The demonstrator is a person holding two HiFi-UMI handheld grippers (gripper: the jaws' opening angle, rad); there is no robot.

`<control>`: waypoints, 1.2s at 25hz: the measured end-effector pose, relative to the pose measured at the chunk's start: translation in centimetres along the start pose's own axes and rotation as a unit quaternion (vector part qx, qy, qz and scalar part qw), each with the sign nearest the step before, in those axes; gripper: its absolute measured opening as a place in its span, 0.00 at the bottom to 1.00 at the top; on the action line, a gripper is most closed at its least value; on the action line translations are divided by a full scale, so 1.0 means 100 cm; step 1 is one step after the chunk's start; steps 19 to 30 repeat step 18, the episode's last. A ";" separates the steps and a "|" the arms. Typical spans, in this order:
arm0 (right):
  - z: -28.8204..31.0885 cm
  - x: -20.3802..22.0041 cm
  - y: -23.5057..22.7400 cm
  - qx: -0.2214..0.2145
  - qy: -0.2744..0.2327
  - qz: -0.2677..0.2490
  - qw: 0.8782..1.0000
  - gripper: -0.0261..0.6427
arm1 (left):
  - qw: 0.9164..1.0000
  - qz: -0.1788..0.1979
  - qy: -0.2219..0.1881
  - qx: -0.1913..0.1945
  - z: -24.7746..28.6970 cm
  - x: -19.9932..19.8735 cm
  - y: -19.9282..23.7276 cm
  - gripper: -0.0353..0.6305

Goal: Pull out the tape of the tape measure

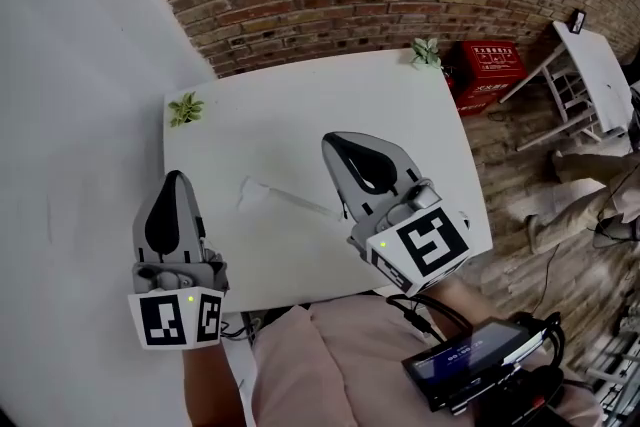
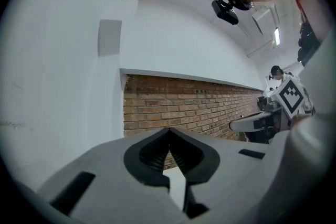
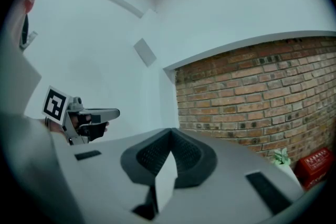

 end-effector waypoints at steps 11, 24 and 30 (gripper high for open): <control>0.001 0.001 0.001 0.002 -0.001 -0.004 1.000 0.05 | 1.000 -0.007 0.003 0.011 0.001 0.002 -0.010 0.06; 0.000 0.001 0.000 0.005 -0.001 -0.005 1.000 0.05 | 1.000 -0.008 0.006 0.015 0.003 0.003 -0.011 0.06; 0.000 0.001 0.000 0.005 -0.001 -0.005 1.000 0.05 | 1.000 -0.008 0.006 0.015 0.003 0.003 -0.011 0.06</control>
Point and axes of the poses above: the fingertips, and each gripper's own axes: z forward along the fingers, y to its left, x out of its underside, the point moved 7 cm from there along -z, backward along the fingers, and after that the axes turned 15 degrees about z, right-handed, at the moved point
